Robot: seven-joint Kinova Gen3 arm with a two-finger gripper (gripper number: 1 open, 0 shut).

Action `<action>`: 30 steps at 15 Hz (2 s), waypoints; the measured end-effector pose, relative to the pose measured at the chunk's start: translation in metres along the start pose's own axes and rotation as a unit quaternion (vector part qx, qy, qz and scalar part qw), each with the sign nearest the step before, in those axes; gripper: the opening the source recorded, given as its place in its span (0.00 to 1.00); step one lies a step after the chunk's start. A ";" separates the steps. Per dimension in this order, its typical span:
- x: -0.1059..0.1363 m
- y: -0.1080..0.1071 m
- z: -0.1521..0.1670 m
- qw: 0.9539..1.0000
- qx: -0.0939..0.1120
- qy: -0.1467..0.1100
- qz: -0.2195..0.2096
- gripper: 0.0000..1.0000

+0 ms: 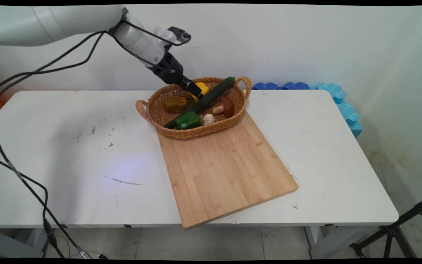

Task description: Pick up the cucumber from the vegetable basket, then place the picked object on the cutting board

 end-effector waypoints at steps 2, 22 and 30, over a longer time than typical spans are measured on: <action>0.000 0.000 0.009 1.000 0.001 -0.012 -0.003 1.00; 0.002 0.001 0.059 0.999 -0.001 -0.037 0.007 0.00; 0.020 0.006 0.037 0.999 -0.003 -0.016 0.035 0.00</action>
